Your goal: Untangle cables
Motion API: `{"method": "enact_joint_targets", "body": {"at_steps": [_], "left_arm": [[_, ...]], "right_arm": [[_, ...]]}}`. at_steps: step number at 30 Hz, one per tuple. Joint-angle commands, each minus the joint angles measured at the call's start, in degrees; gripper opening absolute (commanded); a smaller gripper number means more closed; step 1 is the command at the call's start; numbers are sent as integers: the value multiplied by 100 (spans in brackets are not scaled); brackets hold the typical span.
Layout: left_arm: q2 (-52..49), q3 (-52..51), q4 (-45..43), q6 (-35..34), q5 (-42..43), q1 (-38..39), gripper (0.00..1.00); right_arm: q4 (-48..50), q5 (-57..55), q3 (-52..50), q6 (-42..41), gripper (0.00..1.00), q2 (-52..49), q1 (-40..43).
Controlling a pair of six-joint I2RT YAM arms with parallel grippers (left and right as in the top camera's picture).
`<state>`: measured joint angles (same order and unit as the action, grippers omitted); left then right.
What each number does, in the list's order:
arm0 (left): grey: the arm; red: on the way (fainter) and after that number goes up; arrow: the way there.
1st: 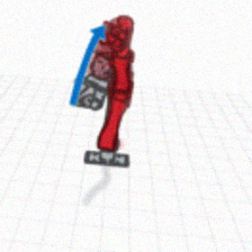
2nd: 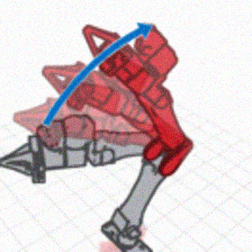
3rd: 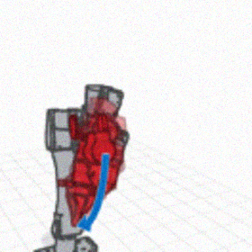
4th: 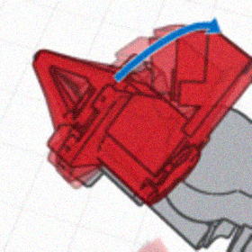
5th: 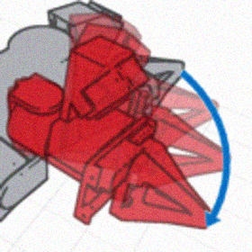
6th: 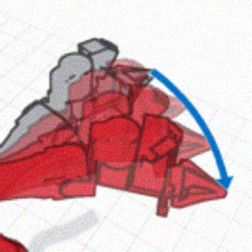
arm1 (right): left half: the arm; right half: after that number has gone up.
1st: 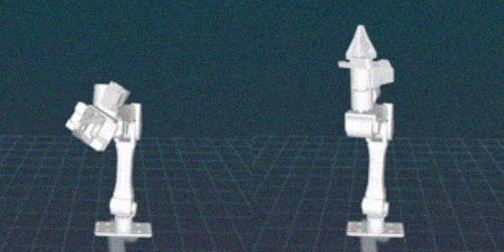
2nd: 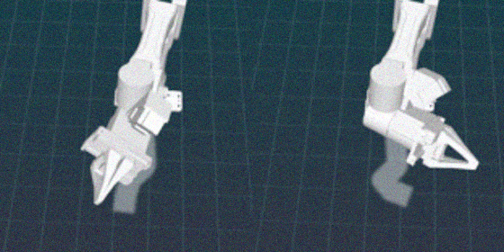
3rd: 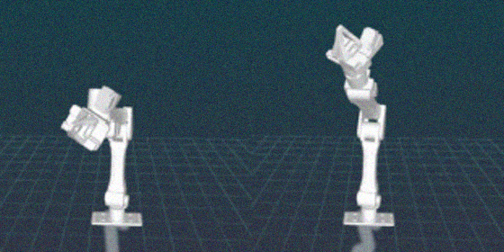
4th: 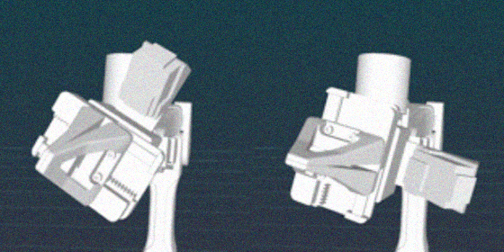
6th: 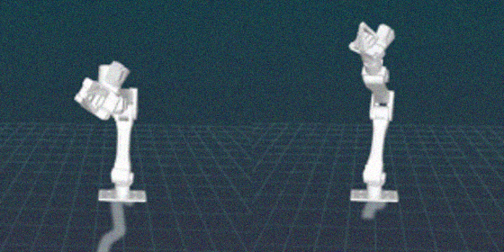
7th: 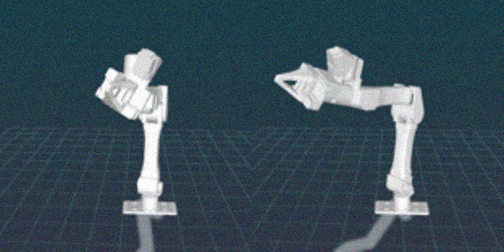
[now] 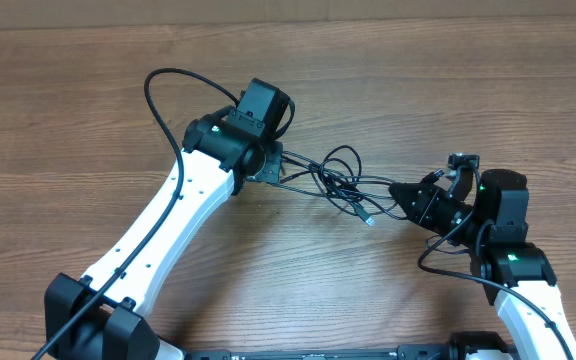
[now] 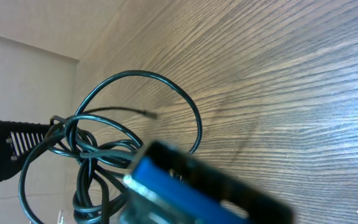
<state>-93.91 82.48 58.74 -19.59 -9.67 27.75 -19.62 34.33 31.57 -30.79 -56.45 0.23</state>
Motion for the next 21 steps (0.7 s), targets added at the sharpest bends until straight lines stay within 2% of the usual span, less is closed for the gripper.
{"method": "enact_joint_targets", "body": {"at_steps": [1,10,11,12,15,16,19,21], "left_arm": [[103,76,83,-227,-1298,-413,4],[103,76,66,-225,-1320,-479,4],[103,76,63,-225,-1320,-481,4],[103,76,63,-225,-1316,-481,4],[103,76,7,-212,-1198,-481,4],[103,76,-85,-13,-988,-481,4],[103,76,-273,452,-485,-470,4],[103,76,-424,809,15,-470,4]], "right_arm": [[-94,-1064,114,-76,4,17,216],[-240,-1335,114,-118,5,17,216],[-240,-1333,114,-118,10,17,216],[-236,-1331,114,-116,20,17,216],[-219,-1329,114,-114,60,17,216],[-216,-1327,114,-114,78,17,214],[-216,-1327,114,-114,92,17,214],[-216,-1316,114,-114,95,17,214]]}}
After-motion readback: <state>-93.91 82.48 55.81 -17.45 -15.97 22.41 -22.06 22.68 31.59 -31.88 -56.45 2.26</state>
